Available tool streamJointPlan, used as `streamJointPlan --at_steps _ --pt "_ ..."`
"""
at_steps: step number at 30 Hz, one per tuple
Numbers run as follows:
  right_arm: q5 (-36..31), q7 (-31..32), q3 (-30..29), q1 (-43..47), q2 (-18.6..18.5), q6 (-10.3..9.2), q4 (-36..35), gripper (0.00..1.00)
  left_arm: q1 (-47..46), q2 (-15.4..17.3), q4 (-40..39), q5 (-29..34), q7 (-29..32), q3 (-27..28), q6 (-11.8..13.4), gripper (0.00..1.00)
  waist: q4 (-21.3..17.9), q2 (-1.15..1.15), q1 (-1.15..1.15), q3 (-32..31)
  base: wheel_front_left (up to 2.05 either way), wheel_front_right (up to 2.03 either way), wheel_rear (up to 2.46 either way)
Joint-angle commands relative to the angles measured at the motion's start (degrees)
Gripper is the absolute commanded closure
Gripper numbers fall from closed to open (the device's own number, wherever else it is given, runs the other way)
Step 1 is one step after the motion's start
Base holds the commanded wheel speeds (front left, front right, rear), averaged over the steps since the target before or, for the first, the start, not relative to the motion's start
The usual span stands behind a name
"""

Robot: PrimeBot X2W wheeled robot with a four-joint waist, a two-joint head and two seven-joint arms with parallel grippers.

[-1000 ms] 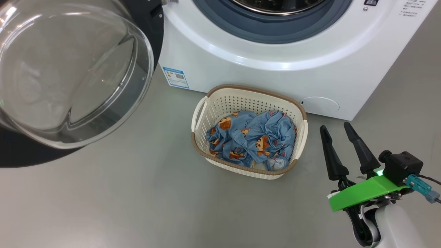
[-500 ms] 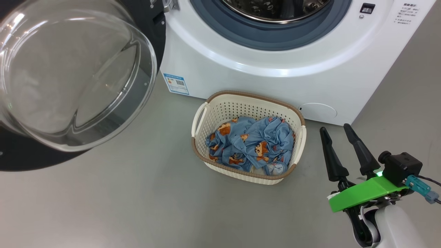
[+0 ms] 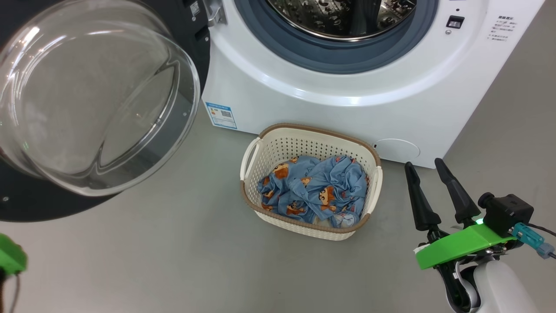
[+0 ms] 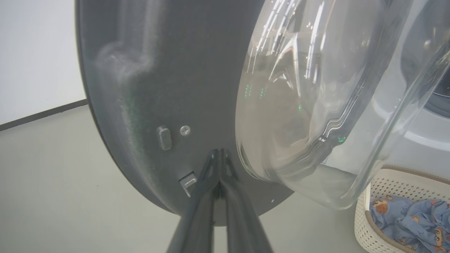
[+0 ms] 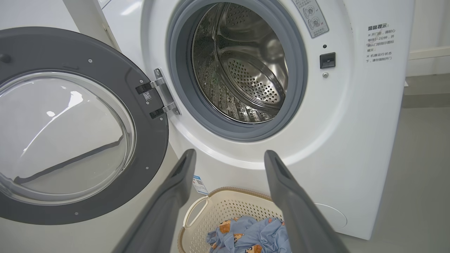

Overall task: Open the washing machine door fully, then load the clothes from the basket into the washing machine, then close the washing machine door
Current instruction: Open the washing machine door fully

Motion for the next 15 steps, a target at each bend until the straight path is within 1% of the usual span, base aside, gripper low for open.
streamJointPlan --at_steps 1,2,3,4,10,15 --pt "0.1 -0.7 1.3 0.2 0.4 0.09 -1.3 0.00 0.5 2.5 -2.4 -0.6 -0.8 2.2 0.6 0.91 -0.2 0.00 0.00 -0.1 0.00 0.00 0.00" --pt "0.1 -0.7 1.2 0.2 0.4 0.09 -1.4 0.00 1.4 2.0 -3.9 -0.7 -1.0 2.2 0.9 0.70 -0.4 0.00 0.00 -0.2 0.00 0.00 0.00" --pt "0.1 -0.7 1.1 0.3 0.4 0.09 -1.4 0.00 2.4 1.6 -5.5 -0.7 -1.2 2.3 1.4 0.29 -0.5 0.00 0.00 -0.3 0.00 0.00 0.00" --pt "0.0 -0.7 1.0 0.3 0.4 0.09 -1.4 0.00 3.3 1.1 -7.1 -0.8 -1.3 2.3 1.8 0.00 -0.7 0.00 0.00 -0.4 0.00 0.00 0.00" --pt "-0.2 -0.7 1.3 0.7 0.4 0.09 -1.3 0.00 10.0 -1.6 -18.4 -0.9 -1.7 2.2 5.0 0.00 -2.6 0.00 0.00 -1.4 0.00 0.00 0.00" --pt "-0.4 -0.7 1.6 1.2 0.2 0.09 -1.7 0.00 14.9 -3.9 -27.0 -1.1 -1.3 1.5 7.0 0.00 -4.6 0.00 0.00 -2.2 0.00 0.00 0.00"
